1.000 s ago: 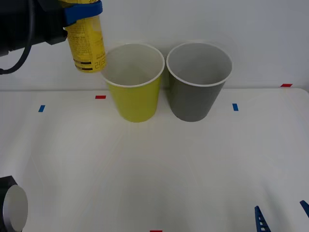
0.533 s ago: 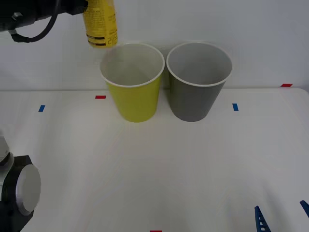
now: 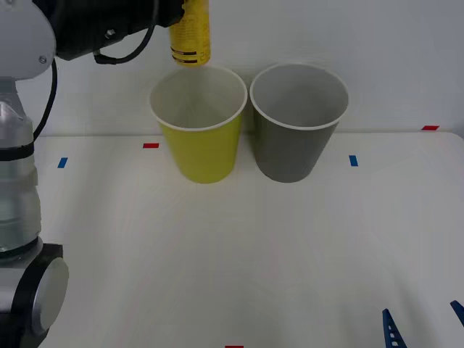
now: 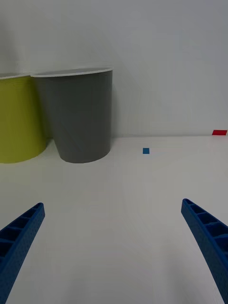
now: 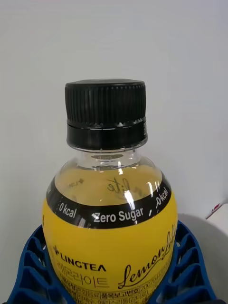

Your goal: Put cans in the gray bin and PET bottles in the light green bin.

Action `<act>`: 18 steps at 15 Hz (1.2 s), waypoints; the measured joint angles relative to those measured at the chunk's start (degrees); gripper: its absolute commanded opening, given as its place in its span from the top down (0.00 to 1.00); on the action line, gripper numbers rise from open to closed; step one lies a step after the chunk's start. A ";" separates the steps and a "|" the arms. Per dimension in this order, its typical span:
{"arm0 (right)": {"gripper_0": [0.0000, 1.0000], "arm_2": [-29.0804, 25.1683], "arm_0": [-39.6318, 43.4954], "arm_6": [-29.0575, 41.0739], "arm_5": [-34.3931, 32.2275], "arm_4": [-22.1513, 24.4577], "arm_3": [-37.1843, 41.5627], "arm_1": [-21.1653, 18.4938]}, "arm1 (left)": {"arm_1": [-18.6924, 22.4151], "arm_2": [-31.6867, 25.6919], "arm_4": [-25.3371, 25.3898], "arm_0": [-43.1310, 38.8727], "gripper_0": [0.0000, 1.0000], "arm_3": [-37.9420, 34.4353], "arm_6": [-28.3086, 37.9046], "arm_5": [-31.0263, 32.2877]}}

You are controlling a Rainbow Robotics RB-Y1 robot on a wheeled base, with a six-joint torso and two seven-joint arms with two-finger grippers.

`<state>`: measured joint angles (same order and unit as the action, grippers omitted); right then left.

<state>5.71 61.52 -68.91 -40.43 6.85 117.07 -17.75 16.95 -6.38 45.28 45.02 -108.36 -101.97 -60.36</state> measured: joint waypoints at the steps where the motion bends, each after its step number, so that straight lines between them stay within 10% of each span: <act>1: 0.00 0.00 0.00 0.00 0.00 0.00 0.00 0.00 | 0.34 0.88 -0.24 0.00 1.00 1.00 -0.48 1.14; 9: 0.00 0.00 0.00 0.00 0.00 0.00 0.00 0.00 | 2.73 10.09 -1.76 -0.10 1.00 8.43 -2.48 17.07; 18: 0.00 0.00 0.00 0.00 0.00 0.00 0.00 0.00 | 5.33 10.63 -0.29 -0.16 1.00 8.61 -2.38 17.31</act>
<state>5.71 61.52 -68.91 -40.43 6.85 117.07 -17.75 22.28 4.24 44.99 44.86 -99.75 -104.35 -43.06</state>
